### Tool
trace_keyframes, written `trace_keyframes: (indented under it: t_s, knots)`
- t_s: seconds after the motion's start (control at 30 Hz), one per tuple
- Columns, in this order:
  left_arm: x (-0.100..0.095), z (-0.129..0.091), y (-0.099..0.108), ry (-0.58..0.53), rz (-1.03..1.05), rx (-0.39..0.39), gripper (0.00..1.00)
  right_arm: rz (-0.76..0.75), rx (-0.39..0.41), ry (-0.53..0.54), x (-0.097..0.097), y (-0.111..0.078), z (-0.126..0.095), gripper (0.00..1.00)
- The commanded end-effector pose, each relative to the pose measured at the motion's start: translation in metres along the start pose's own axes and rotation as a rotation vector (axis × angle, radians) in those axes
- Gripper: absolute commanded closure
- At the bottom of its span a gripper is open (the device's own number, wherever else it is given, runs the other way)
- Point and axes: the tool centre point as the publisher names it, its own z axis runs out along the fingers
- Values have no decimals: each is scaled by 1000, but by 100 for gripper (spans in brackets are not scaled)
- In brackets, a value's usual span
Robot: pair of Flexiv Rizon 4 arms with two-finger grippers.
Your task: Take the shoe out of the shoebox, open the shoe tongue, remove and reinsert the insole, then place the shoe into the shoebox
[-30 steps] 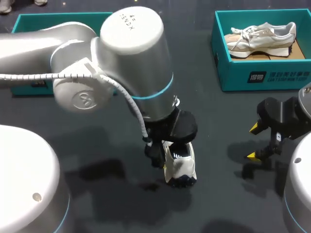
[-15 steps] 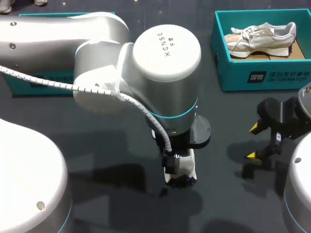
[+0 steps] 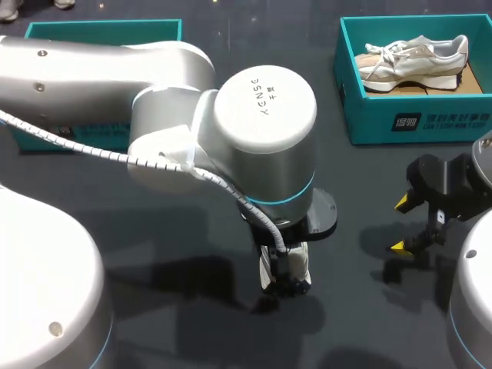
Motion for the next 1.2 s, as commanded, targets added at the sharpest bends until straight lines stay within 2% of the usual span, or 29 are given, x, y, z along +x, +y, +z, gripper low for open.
trace_keyframes:
  t_s: [0.03, 0.33, 0.7, 1.2]
  knots:
    - [5, 15, -8, 4, -14, -7, 0, 0, 2, -3, 2, 0, -1, 0]
    - [17, 39, -19, 4, -27, -33, 0, 0, 2, -3, 2, 0, -1, 0]
    - [22, 63, -21, -4, -70, -39, 1, 0, 2, -3, 2, 0, -1, 0]
    - [12, 76, -15, -3, -140, -40, 19, 0, 2, -3, 2, 0, -1, 0]
